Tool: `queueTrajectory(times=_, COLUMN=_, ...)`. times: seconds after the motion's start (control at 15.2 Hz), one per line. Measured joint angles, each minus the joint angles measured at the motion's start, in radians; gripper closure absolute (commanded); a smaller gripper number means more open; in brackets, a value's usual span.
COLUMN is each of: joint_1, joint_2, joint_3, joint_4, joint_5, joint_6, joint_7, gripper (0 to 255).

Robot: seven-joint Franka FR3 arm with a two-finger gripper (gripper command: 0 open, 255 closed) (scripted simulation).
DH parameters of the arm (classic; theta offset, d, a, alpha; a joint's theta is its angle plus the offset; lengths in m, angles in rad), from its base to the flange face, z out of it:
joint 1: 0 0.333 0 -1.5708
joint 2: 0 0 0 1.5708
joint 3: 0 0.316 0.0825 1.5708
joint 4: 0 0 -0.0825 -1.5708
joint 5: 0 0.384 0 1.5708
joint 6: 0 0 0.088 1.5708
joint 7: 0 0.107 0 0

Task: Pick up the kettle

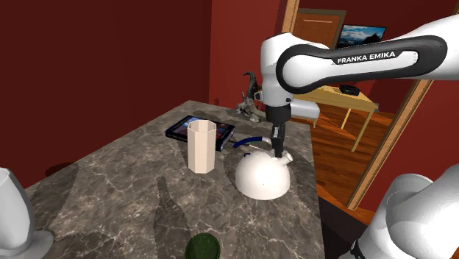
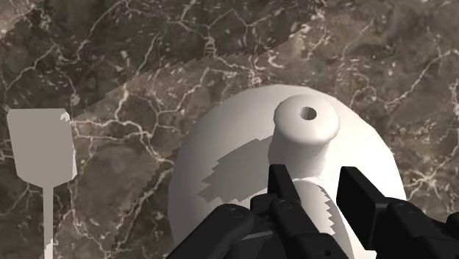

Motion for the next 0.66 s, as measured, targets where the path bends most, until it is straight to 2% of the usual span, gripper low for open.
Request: queueTrajectory(times=0.66, joint_1=-0.003, joint_2=0.001, joint_3=-0.005, joint_4=0.130, joint_5=-0.004, joint_6=-0.129, joint_7=-0.005, gripper=255)
